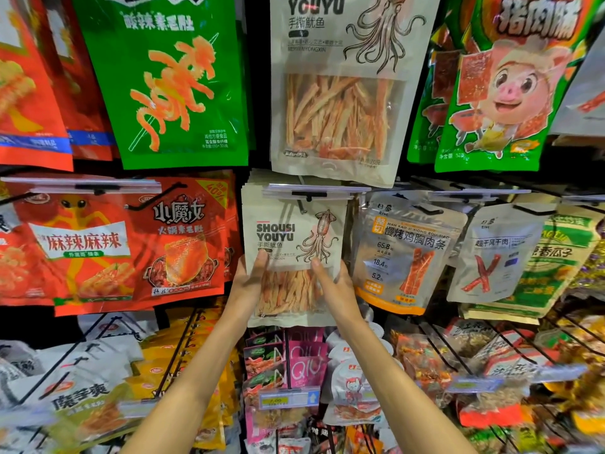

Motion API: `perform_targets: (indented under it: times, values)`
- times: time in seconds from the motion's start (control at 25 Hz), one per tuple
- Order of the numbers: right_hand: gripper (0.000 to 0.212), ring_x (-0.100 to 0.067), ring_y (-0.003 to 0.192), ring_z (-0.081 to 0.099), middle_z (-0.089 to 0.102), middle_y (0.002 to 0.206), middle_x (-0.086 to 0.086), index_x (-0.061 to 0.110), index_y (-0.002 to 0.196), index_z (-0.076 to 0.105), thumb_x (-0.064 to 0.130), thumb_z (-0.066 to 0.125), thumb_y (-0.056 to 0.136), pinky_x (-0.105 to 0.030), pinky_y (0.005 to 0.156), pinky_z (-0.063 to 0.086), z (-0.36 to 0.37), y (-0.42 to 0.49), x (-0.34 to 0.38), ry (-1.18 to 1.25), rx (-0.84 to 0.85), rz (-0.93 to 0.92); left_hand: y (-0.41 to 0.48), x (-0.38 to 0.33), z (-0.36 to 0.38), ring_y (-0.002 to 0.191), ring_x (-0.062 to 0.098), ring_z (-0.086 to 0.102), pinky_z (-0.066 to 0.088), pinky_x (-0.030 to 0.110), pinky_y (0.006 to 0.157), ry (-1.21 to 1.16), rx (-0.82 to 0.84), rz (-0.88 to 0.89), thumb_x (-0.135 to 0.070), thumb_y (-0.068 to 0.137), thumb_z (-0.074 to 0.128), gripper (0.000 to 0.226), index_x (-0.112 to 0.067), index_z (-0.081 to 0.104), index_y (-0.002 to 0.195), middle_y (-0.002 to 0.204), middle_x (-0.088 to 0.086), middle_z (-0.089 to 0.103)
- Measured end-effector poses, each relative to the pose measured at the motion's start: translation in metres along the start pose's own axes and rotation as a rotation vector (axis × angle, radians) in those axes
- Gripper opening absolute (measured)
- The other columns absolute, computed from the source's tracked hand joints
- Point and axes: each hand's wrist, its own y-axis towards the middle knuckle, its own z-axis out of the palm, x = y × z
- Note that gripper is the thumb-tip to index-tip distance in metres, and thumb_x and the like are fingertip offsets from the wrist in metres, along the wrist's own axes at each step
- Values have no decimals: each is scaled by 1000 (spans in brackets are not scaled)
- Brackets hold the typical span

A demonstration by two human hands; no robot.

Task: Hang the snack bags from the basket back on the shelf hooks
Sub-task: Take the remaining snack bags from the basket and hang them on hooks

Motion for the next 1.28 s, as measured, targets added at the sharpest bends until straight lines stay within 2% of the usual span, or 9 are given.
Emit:
perform_targets:
  times: [0.12, 0.24, 0.32, 0.48, 0.6, 0.84, 0.96, 1.08, 1.28]
  values:
    - [47, 1, 114, 52, 55, 117, 23, 30, 139, 43, 40, 60, 96, -15, 92, 39, -8, -6, 8, -38, -13, 26, -3, -2, 0, 147, 21, 26, 23, 41, 115, 55, 5, -7, -76, 86, 40, 89, -26, 17, 156, 158, -3, 30]
    - [39, 0, 109, 47, 52, 97, 28, 28, 131, 42, 39, 58, 97, -6, 82, 38, -16, -12, 16, -72, 34, 66, -9, -6, -3, 141, 18, 37, 30, 35, 107, 98, 17, -1, -71, 89, 40, 79, -26, 25, 152, 151, -5, 40]
    - [43, -2, 113, 46, 51, 93, 29, 23, 134, 42, 42, 57, 98, -13, 90, 36, -20, -17, 21, -98, 68, 95, -15, -10, -5, 130, 9, 42, 31, 31, 102, 123, 19, 20, -73, 88, 40, 75, -28, 32, 148, 143, -11, 46]
    - [46, -17, 125, 55, 64, 125, 4, 11, 133, 54, 39, 59, 97, -13, 85, 43, -32, -25, 14, -214, 76, 48, -28, -14, -4, 120, 19, 51, 37, 31, 94, 316, 3, 3, -58, 98, 40, 55, -28, 35, 143, 138, -1, 52]
    - [46, -35, 117, 59, 65, 121, -21, 0, 128, 56, 33, 60, 96, -41, 93, 51, -48, -37, 18, -438, 238, 52, -48, -23, -7, 109, 23, 56, 42, 33, 88, 633, 20, 126, -45, 101, 43, 37, -23, 44, 132, 126, 7, 57]
    - [42, -31, 98, 63, 62, 114, -16, 6, 124, 49, 40, 53, 100, -43, 76, 52, -75, -59, 29, -1096, 495, 104, -85, -50, -11, 125, 33, 48, 47, 50, 96, 1387, -67, 91, -63, 96, 36, 61, -21, 48, 138, 135, 10, 53]
    - [45, -29, 95, 62, 60, 114, -14, 5, 130, 48, 39, 50, 101, -40, 66, 48, -84, -76, 33, -1241, 515, 32, -112, -58, -2, 124, 33, 47, 46, 49, 96, 1540, -77, 147, -58, 95, 40, 55, -22, 50, 135, 131, 9, 53]
    - [51, -33, 107, 57, 55, 126, -16, 4, 137, 44, 40, 48, 102, -38, 71, 44, -96, -93, 40, -1346, 551, -120, -138, -62, 11, 124, 33, 47, 43, 50, 96, 1636, -42, 98, -57, 94, 43, 55, -21, 48, 136, 130, 9, 54]
    - [44, -33, 98, 63, 64, 113, -15, 4, 130, 53, 37, 52, 100, -46, 79, 55, -114, -123, 50, -1275, 568, -262, -171, -67, 36, 126, 32, 46, 43, 48, 96, 1664, 52, 30, -59, 96, 40, 58, -22, 45, 141, 135, 7, 52]
